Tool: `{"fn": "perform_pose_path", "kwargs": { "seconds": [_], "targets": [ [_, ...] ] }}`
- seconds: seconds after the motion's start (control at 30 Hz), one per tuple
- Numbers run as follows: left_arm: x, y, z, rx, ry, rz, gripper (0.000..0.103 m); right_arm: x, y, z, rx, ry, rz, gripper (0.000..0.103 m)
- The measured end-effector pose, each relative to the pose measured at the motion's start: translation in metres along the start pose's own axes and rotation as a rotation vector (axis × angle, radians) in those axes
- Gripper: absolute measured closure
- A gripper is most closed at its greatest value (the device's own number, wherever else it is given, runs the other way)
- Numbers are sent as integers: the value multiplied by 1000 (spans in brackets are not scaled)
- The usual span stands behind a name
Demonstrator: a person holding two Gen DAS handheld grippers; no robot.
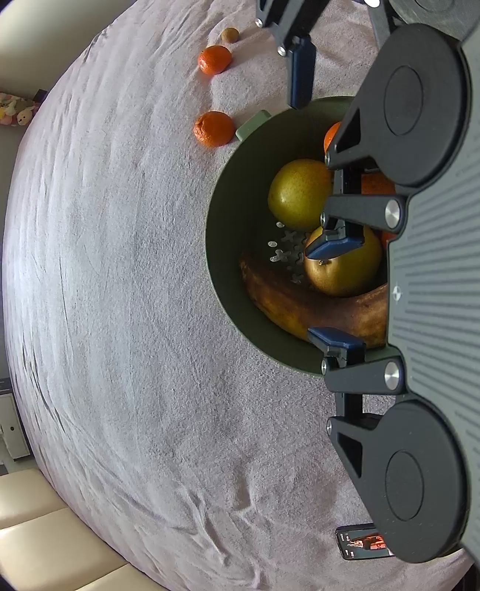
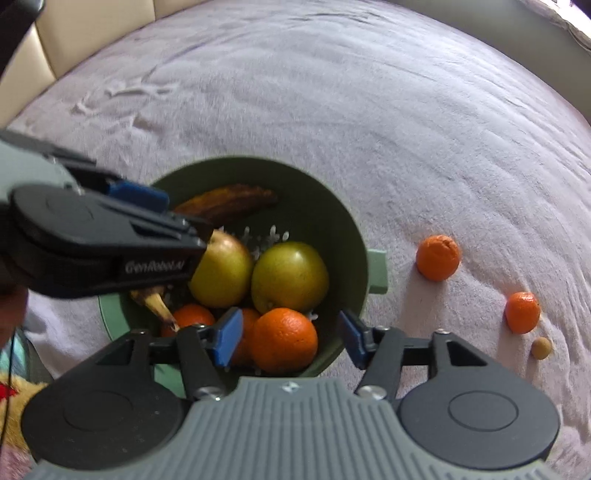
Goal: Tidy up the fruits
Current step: 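Move both tools back toward the two remaining mandarins on the bed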
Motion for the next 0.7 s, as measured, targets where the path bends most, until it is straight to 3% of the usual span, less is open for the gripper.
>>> {"fn": "perform_pose_path", "kwargs": {
  "seconds": [0.37,0.47,0.7],
  "targets": [
    [10,11,-20,-7,52,14,52,11,20,-29,-45,95,82,43],
    [13,17,-27,-12,74,15,52,10,30,-39,-76,123,111,34],
    [24,40,-43,-47,152,15,49,0,61,-63,-139,177,190,31]
  ]
}}
Point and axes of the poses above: each gripper's, at about its wrist camera, not at the fingertips, and z roughly the way its jaws point, y to its right, x to its top, the point moved 9 cm from there along z, roughly the way its jaws point, and after that the axes turned 8 degrees about y, right-handed, at the moved point
